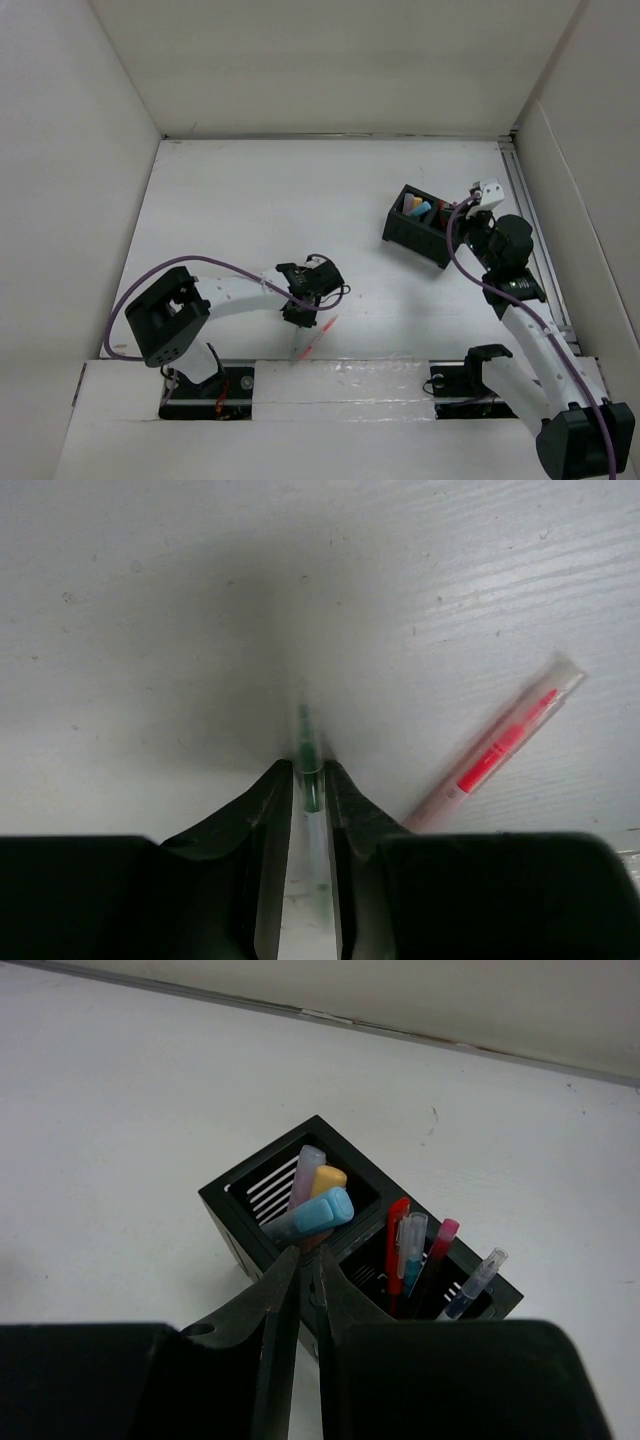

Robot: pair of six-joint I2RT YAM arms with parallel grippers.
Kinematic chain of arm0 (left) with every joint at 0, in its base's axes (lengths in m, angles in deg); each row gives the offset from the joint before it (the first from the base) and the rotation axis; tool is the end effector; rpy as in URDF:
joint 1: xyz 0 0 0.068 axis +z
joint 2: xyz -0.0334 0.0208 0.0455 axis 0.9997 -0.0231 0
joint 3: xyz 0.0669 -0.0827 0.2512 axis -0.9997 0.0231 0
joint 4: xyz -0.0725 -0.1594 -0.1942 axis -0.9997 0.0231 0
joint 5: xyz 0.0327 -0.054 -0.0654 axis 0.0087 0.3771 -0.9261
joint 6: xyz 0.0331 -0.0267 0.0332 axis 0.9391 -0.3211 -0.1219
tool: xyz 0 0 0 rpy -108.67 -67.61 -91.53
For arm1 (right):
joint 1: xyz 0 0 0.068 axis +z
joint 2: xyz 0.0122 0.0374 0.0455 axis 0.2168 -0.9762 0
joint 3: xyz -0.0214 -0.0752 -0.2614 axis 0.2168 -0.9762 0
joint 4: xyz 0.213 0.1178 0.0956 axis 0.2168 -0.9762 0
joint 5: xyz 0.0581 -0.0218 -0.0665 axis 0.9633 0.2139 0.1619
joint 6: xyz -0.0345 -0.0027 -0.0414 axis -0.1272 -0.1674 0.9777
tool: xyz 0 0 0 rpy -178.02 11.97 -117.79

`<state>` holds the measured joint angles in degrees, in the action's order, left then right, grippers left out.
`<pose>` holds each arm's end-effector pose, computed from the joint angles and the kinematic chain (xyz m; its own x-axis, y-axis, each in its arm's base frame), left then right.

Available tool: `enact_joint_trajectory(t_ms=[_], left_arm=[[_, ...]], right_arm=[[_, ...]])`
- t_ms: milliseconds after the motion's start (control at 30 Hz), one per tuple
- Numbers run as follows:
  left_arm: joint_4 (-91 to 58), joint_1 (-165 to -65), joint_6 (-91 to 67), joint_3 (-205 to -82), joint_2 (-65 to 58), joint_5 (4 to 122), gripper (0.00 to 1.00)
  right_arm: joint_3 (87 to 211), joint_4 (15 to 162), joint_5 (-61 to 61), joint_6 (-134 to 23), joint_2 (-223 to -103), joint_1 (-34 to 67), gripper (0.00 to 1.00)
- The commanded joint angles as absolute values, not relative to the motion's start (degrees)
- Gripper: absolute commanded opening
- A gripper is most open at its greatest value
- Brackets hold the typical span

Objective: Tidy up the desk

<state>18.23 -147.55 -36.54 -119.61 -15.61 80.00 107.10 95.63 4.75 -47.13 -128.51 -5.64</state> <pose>0.1444 -0.2287 0.1641 -0.8826 0.3300 -0.3348 0.3708 0.9265 -0.0641 0.1967 0.0316 0.2969 -0.1018 -0.0417 -0.9939 -0.3345 0.9424 -0.0053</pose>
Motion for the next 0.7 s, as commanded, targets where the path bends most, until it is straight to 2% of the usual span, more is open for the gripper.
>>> enact_joint_trajectory(t_ms=[0,133,200,333,533,667], left_arm=[[17.6,-147.4,-36.4,-120.1,-16.2,83.1,0.15],[18.5,-146.9,-35.3,-122.7,-16.9,87.0,0.02],[19.5,-146.9,-34.0,-124.8,-17.8,89.8,0.00],[20.0,-143.6,-30.8,-127.5,-17.3,91.0,0.00],[20.6,-138.3,-25.0,-138.4,-11.2,87.5,0.00],[17.4,-136.7,-22.4,-146.0,-7.4,80.5,0.00]], right_arm=[[108.1,98.2,7.4,-47.8,-128.2,-5.1,0.17],[106.8,96.9,9.2,-47.1,-128.5,-4.1,0.18],[106.3,96.9,9.4,-47.1,-127.5,-2.9,0.20],[107.1,96.8,10.2,-46.4,-127.4,0.0,0.21],[111.2,95.8,16.0,-44.0,-132.1,6.4,0.27],[112.6,99.5,21.1,-45.6,-136.0,10.3,0.41]])
